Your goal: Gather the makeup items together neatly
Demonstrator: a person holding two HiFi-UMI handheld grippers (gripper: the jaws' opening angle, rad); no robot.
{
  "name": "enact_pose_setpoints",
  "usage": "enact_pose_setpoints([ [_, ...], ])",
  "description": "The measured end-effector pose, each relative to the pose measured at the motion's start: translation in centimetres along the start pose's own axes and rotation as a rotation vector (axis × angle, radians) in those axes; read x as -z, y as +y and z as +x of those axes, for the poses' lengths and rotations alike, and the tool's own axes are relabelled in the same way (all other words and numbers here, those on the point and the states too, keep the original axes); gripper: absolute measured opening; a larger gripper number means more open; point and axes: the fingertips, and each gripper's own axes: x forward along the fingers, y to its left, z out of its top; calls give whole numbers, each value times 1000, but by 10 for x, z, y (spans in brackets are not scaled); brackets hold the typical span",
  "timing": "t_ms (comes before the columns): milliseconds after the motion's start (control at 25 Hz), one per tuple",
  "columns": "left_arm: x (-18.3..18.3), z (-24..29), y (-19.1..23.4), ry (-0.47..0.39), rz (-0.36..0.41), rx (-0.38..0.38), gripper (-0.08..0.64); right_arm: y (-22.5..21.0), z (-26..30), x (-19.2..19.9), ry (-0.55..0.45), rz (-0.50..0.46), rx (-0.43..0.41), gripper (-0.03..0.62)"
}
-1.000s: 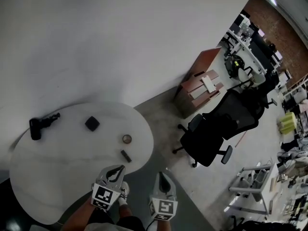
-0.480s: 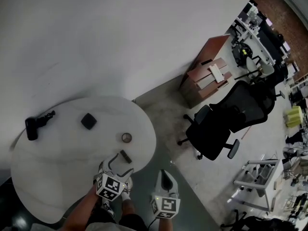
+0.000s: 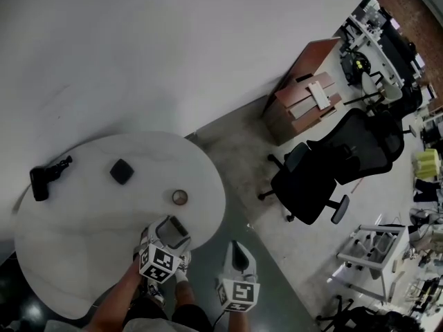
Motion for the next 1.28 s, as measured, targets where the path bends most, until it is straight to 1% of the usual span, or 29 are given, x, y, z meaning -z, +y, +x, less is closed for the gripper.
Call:
enact_pose_setpoints([
  [120, 4, 4, 2, 13, 7, -30, 371, -3, 4, 2, 7, 2, 0, 5],
  [200, 4, 4, 2, 14, 10, -37, 345, -5, 5, 3, 13, 6, -2, 5],
  [400, 5, 3, 3, 5, -1, -52, 343, -6, 5, 2, 12, -1, 0, 5],
  [560, -2, -5, 7, -37, -29, -81, 341, -4, 3, 4, 17, 4, -10, 5],
  [720, -11, -26, 15, -84, -66, -120, 339, 5, 1, -2, 7, -16, -30, 5],
  [1000, -20, -73, 34, -157, -119, -207, 337, 33, -1, -24, -29, -56, -85, 5],
  [1280, -16, -131, 58, -223, -187, -321, 337, 86, -2, -45, -68, -111, -198, 5],
])
